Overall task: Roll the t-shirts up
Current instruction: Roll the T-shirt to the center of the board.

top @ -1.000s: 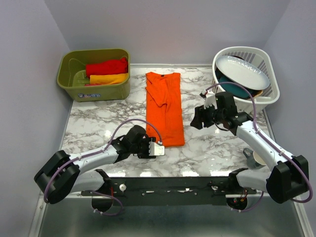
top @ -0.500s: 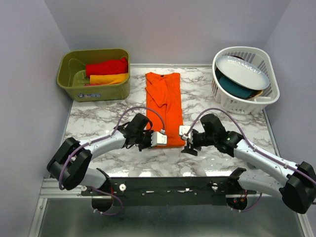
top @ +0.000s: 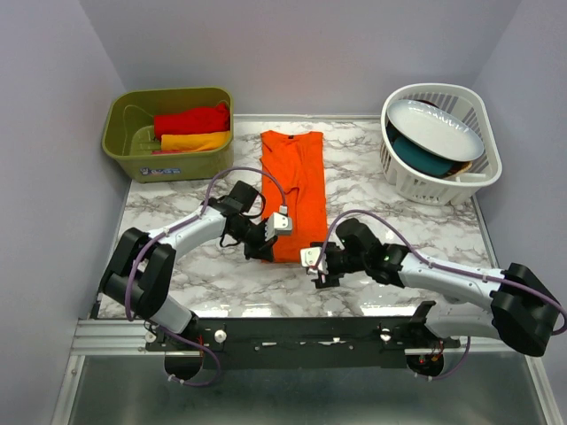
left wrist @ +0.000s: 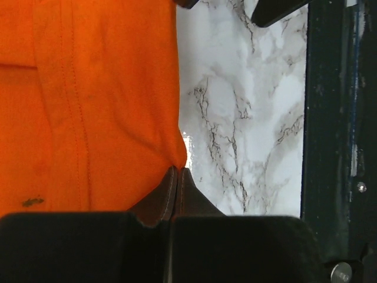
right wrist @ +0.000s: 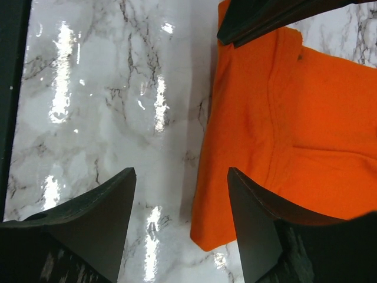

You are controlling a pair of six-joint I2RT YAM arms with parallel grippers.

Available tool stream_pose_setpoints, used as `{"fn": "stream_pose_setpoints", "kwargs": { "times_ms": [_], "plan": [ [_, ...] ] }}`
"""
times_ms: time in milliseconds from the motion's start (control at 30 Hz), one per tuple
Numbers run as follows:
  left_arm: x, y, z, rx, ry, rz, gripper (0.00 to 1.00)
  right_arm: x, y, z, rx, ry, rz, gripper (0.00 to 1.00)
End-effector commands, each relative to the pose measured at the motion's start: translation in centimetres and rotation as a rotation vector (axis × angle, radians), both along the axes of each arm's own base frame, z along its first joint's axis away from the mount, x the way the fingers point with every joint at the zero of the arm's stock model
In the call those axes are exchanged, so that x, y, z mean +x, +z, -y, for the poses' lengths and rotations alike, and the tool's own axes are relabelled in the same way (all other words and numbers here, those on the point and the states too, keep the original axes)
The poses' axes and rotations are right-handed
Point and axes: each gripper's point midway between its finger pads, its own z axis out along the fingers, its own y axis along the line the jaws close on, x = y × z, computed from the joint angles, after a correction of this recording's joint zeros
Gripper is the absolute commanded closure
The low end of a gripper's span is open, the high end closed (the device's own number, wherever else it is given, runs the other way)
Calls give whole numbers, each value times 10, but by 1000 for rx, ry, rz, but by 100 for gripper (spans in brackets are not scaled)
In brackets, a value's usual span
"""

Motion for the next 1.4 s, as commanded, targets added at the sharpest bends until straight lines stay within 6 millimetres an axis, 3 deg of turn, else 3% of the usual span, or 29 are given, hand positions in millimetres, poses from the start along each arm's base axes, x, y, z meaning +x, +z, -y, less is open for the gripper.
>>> {"fn": "stream_pose_setpoints", "kwargs": {
  "times_ms": [0, 500, 567, 633, 700, 733, 767, 800, 833, 900, 933, 1000, 1033, 1100, 1367],
  "plan": [
    [-26, 13, -2, -49, -80, -146, 100, 19, 0, -10, 4, -44, 109, 28],
    [-19, 35, -11, -135, -48, -255, 100, 32, -37, -17, -178, -75, 149, 28],
    [-17, 35, -15, -138, -30, -254, 100, 37, -42, -16, -197, -82, 173, 49],
    [-17, 31, -22, -124, -10, -243, 84, 38, -43, -14, -212, -83, 172, 75],
    [-5, 35, -29, -133, 32, -140, 74, 36, -39, -12, -215, -92, 163, 82],
    [-9, 21, -40, -81, 70, -116, 53, 37, -33, -14, -200, -106, 151, 84],
    [-1, 32, -43, -96, 102, 15, 46, 33, -29, -11, -202, -106, 139, 85],
    [18, 37, -41, -126, 127, 169, 40, 30, -30, -8, -212, -108, 120, 85],
    [7, 21, -49, -109, 148, 192, 33, 28, -28, -7, -209, -114, 106, 85],
    [16, 41, -48, -164, 160, 404, 29, 24, -29, -5, -215, -113, 85, 85],
    [9, 31, -51, -160, 150, 421, 26, 23, -30, -5, -220, -116, 77, 85],
    [5, 37, -48, -187, 122, 495, 25, 21, -35, -2, -237, -104, 68, 85],
    [-2, 28, -48, -184, 107, 491, 24, 20, -36, -2, -238, -95, 63, 85],
    [4, 30, -46, -187, 111, 562, 18, 18, -36, -2, -248, -84, 56, 86],
    [-10, 7, -30, -165, 19, 626, 19, 14, -32, -5, -232, -85, 27, 86]
  ]
}}
